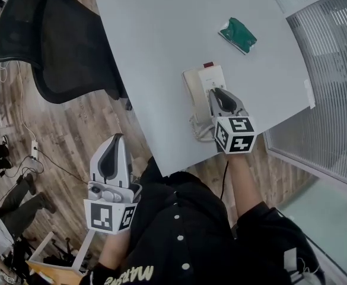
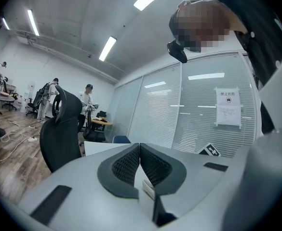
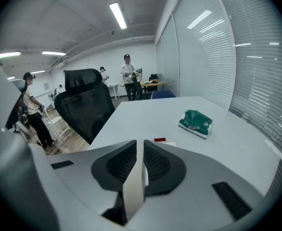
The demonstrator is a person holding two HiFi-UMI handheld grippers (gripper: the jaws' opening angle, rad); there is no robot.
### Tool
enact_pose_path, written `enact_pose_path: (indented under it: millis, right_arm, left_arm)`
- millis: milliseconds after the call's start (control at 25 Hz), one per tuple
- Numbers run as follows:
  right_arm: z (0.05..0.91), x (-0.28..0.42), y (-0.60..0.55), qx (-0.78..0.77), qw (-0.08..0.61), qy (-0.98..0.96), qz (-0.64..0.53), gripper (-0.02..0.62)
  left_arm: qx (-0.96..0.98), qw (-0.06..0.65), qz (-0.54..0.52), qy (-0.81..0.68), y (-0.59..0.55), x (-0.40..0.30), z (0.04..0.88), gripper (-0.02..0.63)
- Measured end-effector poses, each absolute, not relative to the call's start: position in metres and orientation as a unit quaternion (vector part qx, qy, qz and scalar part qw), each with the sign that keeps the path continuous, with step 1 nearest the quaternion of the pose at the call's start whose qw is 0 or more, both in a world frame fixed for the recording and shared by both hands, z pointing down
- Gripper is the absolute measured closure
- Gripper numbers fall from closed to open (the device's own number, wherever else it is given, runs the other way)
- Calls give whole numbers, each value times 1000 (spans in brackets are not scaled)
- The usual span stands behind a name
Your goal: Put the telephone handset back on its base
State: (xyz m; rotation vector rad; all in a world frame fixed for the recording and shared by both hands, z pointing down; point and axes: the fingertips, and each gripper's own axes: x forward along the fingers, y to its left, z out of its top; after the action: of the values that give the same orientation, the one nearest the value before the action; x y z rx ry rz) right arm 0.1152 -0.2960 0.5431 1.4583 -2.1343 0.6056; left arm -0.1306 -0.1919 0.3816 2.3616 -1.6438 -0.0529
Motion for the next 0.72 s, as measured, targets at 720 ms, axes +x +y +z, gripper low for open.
enact_pose_path:
  millis: [720]
  right_arm:
    - [367, 186, -242, 618, 73, -777, 92, 565]
  left_arm:
    - [848, 36, -61, -525, -162, -81, 304, 590]
